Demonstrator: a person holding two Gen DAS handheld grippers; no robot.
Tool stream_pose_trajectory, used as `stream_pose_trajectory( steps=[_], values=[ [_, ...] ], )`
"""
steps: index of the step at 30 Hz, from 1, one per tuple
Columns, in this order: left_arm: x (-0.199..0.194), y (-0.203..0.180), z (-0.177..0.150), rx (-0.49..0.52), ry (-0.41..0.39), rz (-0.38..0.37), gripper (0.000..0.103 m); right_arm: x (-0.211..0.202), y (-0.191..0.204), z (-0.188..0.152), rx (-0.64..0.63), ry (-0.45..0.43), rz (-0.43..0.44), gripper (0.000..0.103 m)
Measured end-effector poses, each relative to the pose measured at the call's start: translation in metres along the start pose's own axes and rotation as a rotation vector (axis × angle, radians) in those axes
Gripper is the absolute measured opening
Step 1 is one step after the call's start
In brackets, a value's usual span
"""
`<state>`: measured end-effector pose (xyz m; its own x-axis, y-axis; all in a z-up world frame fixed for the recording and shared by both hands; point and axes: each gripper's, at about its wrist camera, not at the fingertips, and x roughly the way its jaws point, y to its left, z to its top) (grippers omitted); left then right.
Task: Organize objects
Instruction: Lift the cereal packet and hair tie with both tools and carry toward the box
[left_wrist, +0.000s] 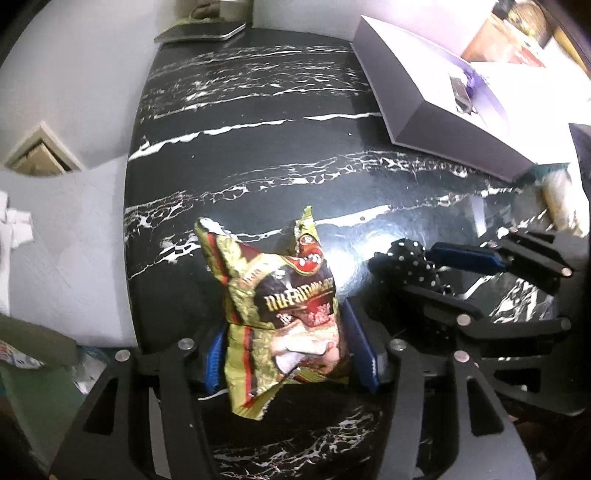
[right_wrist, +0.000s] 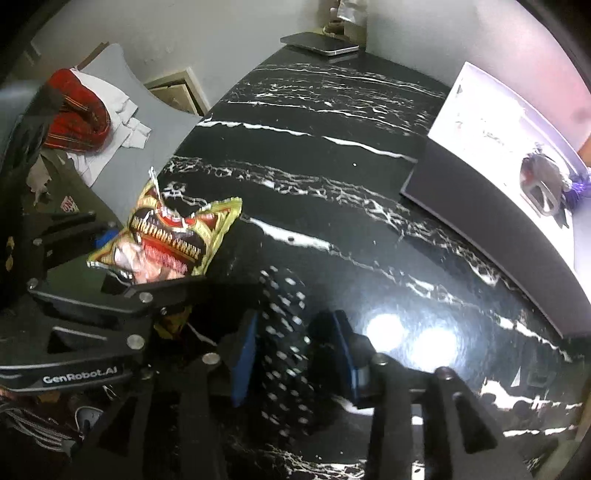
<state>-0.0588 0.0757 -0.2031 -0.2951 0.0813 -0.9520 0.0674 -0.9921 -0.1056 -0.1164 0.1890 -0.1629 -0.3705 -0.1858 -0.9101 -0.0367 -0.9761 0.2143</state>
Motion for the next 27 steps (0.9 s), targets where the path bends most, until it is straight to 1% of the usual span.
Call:
stream_pose_trajectory(
  steps=[5, 10, 13, 14, 15, 18, 21, 24, 27],
  values=[
    [0.001, -0.009, -0.006, 0.029, -0.020, 0.047, 0.065, -0.006, -0.002, -0.016, 0.007, -0.059, -0.023, 0.042],
    [0.000, -0.014, -0.011, 0.047, -0.047, 0.069, 0.065, -0.010, -0.004, -0.028, 0.020, -0.111, -0.032, 0.043],
    [-0.002, -0.016, -0.013, 0.052, -0.056, 0.071, 0.061, -0.011, -0.002, -0.033, 0.015, -0.128, -0.038, 0.042],
    [-0.003, -0.017, -0.014, 0.053, -0.059, 0.069, 0.058, -0.011, -0.001, -0.034, 0.012, -0.132, -0.031, 0.036],
    [-0.003, -0.017, -0.015, 0.053, -0.061, 0.068, 0.057, -0.012, -0.001, -0.036, 0.011, -0.133, -0.024, 0.028],
    [-0.005, -0.017, -0.018, 0.050, -0.059, 0.064, 0.054, -0.012, 0.000, -0.037, 0.014, -0.128, -0.018, 0.018],
    [-0.006, -0.018, -0.021, 0.042, -0.051, 0.045, 0.049, -0.013, -0.002, -0.039, 0.023, -0.119, 0.011, 0.015],
    [-0.010, -0.017, -0.022, 0.009, -0.030, 0.002, 0.046, -0.015, -0.004, -0.040, 0.046, -0.106, 0.036, 0.015],
    [-0.014, -0.016, -0.024, -0.013, -0.023, -0.017, 0.045, -0.020, -0.005, -0.040, 0.050, -0.113, 0.039, 0.015]
  ],
)
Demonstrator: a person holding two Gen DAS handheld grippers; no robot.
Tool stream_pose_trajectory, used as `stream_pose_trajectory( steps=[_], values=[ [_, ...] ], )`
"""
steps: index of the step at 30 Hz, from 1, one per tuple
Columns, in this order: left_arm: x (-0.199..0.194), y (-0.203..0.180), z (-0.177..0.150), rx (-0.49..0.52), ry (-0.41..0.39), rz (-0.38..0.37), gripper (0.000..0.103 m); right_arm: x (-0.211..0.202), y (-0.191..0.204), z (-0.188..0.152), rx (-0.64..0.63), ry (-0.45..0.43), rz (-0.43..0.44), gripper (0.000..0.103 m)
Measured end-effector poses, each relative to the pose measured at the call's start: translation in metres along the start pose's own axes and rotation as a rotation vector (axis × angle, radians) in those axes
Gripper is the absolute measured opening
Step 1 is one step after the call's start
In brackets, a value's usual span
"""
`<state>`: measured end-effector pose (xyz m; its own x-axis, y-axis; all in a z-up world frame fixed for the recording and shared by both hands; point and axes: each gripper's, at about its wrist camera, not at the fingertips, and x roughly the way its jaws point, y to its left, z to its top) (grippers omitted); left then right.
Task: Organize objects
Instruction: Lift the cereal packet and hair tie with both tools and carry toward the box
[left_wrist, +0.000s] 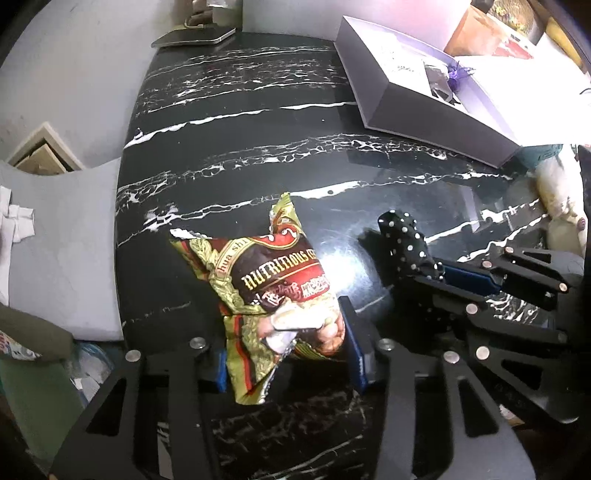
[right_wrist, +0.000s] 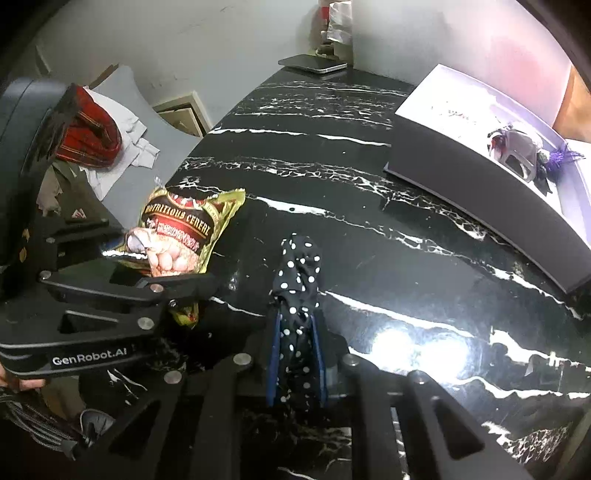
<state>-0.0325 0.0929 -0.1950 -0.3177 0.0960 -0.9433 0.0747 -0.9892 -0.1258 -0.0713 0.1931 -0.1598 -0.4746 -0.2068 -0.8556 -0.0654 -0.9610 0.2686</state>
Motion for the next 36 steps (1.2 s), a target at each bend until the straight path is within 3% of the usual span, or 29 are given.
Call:
stream_pose_trajectory(
  steps=[16, 26, 36],
  values=[
    [-0.064, -0.034, 0.034, 0.102, -0.066, -0.025, 0.045, -0.070, -0.010, 0.017, 0.017, -0.071, -0.024, 0.015],
    [-0.098, -0.083, 0.060, 0.190, -0.086, -0.078, 0.045, -0.120, -0.038, 0.018, 0.096, -0.102, -0.057, 0.015],
    [-0.105, -0.132, 0.085, 0.262, -0.089, -0.116, 0.045, -0.151, -0.074, 0.008, 0.171, -0.113, -0.088, 0.015]
  ],
)
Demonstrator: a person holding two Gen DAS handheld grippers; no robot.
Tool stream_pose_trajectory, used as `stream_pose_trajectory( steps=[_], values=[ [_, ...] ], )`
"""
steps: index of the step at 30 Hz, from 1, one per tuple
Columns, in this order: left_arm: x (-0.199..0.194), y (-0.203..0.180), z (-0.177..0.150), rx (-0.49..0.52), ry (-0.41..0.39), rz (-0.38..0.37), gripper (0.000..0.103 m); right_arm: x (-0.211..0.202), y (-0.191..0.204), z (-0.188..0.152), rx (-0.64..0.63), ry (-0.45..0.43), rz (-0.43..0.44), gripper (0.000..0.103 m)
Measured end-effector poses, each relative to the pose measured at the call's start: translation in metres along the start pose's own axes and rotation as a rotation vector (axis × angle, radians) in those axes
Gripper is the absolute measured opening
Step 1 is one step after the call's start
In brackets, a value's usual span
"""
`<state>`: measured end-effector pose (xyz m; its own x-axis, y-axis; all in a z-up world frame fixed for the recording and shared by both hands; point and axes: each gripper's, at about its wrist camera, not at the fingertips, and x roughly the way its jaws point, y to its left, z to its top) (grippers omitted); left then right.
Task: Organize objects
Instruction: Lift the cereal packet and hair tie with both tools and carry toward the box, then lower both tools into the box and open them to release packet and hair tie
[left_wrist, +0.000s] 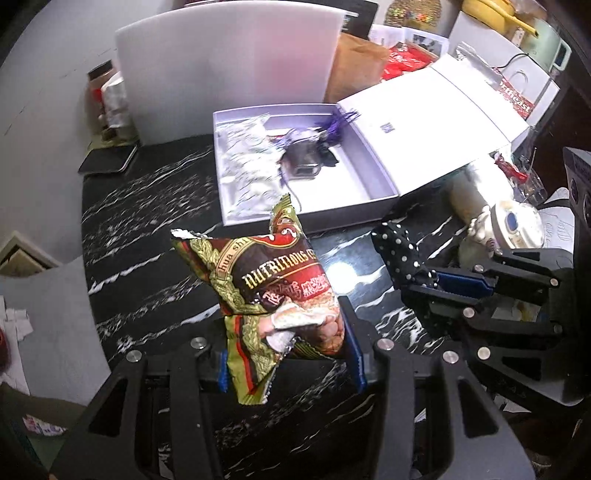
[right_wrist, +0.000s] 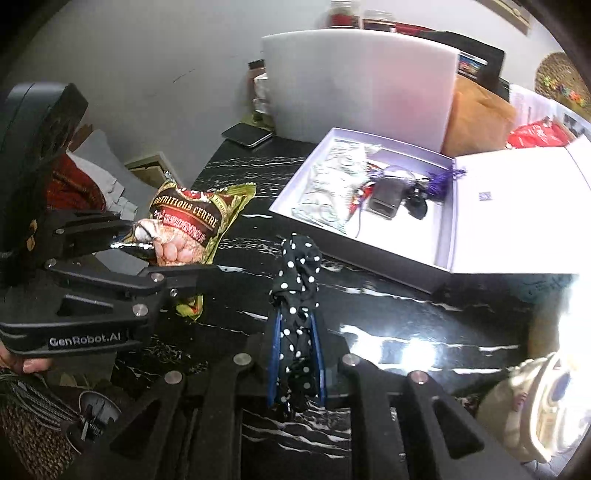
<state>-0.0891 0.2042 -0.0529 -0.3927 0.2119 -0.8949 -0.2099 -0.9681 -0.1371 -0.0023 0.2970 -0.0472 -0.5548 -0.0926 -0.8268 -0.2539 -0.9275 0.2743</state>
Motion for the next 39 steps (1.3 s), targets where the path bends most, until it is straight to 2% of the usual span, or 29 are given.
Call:
stream_pose_trajectory(
  steps=[14, 25, 39],
  values=[
    [0.035, -0.029, 0.061, 0.062, 0.034, -0.020, 0.045, 0.006, -0.045, 0.027, 0.041, -0.024, -0.035, 0.015],
    [0.074, -0.025, 0.107, 0.052, 0.046, 0.001, 0.045, 0.036, -0.077, 0.063, 0.038, 0.011, -0.029, 0.015],
    [0.119, -0.010, 0.158, 0.039, 0.062, -0.014, 0.045, 0.067, -0.105, 0.101, 0.038, 0.046, -0.029, 0.015]
  ],
)
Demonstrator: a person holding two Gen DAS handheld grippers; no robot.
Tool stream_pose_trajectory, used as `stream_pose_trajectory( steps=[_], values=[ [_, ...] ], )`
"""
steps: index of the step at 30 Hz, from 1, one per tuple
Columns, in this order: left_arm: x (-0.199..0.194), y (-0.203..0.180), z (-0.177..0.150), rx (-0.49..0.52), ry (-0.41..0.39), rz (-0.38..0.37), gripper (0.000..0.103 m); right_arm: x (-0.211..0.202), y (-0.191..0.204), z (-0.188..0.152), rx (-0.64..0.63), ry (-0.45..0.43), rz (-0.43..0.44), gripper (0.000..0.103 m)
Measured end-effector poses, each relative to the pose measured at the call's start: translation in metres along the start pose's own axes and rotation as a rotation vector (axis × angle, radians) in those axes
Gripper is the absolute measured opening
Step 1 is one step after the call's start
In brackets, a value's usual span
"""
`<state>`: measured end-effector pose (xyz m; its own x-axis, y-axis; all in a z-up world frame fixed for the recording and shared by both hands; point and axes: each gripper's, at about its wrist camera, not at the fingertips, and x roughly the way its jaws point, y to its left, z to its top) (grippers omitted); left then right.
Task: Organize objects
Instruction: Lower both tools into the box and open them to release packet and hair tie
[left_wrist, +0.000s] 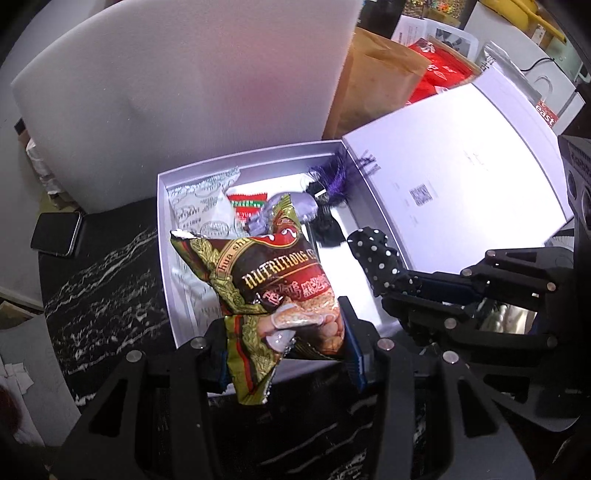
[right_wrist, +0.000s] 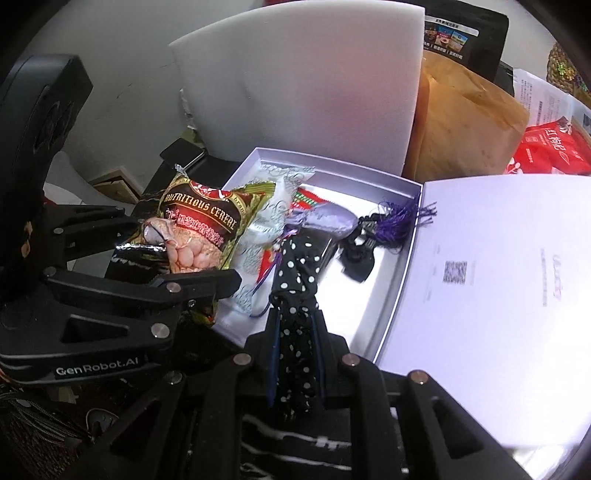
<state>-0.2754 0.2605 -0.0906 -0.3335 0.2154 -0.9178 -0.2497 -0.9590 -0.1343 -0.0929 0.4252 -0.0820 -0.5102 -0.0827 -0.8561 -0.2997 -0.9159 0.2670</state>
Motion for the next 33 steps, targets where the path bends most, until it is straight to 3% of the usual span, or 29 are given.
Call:
stream_pose_trajectory(
  steps=[19, 33],
  values=[
    [0.040, 0.041, 0.059, -0.013, -0.035, 0.013, 0.045, 0.041, -0.023, 0.054, 0.035, -0.026, -0.009, 0.015],
    [0.078, 0.066, 0.056, -0.067, 0.001, -0.006, 0.045, 0.079, -0.026, 0.067, 0.022, 0.010, 0.023, 0.015]
  ],
)
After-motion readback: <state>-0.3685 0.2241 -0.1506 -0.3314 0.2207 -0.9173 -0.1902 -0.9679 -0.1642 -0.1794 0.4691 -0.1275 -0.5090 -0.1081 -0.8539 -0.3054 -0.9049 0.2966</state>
